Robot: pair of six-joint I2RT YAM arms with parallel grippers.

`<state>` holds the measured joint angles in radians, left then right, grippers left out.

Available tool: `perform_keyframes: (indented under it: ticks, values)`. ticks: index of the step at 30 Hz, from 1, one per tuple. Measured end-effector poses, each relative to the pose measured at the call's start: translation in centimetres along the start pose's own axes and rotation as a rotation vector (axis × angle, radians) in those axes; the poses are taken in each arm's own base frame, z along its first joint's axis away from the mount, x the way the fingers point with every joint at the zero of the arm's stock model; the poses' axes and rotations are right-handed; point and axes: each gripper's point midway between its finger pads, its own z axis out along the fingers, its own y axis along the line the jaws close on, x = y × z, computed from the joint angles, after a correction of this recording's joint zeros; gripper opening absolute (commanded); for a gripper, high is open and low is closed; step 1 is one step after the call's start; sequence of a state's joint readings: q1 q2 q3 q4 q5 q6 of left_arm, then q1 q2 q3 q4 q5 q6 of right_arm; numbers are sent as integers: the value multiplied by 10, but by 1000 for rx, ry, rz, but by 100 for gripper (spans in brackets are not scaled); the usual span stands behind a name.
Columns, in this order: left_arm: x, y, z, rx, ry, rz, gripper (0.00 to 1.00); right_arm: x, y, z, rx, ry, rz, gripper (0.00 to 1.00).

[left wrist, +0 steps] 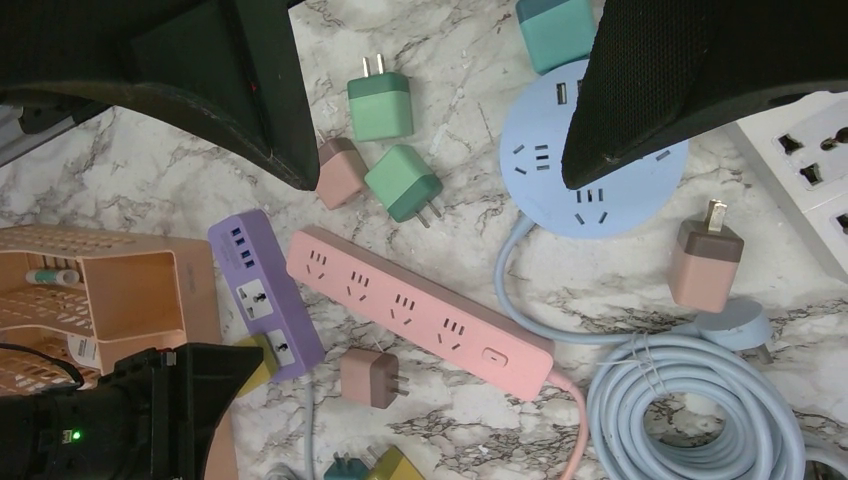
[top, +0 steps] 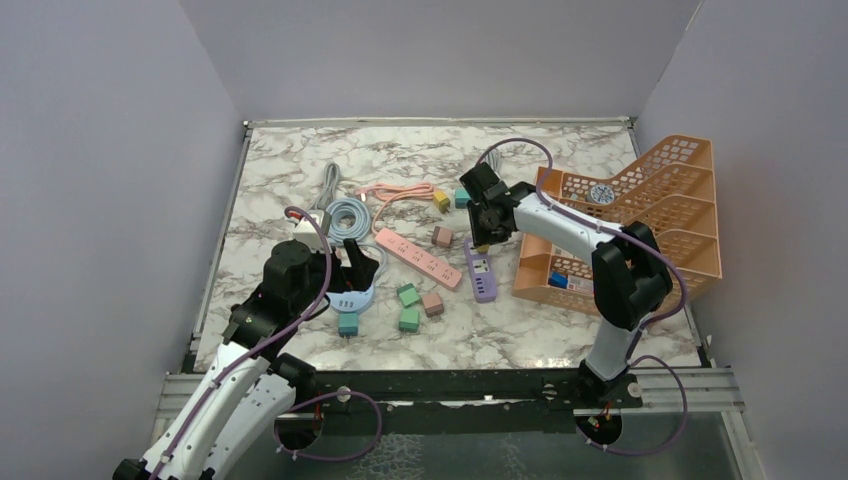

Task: Insert the plug

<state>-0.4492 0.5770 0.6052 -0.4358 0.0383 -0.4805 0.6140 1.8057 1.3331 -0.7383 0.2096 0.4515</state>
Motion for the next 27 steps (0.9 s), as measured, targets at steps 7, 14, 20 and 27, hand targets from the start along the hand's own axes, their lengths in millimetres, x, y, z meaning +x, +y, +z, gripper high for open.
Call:
perform_keyframes:
  ticks: [7, 14, 20, 27]
  values:
    - [0, 0, 0, 0, 0, 1, 94, 3, 0, 9, -8, -23, -8, 1]
    - [1, 1, 1, -4, 8, 1, 94, 6, 2, 13, -19, -48, -15, 1]
    - [3, 2, 3, -7, 16, 0, 94, -8, 0, 10, 0, -104, -8, 1]
    - [6, 3, 6, -14, 34, 0, 94, -20, -42, 14, 80, -99, 73, 9]
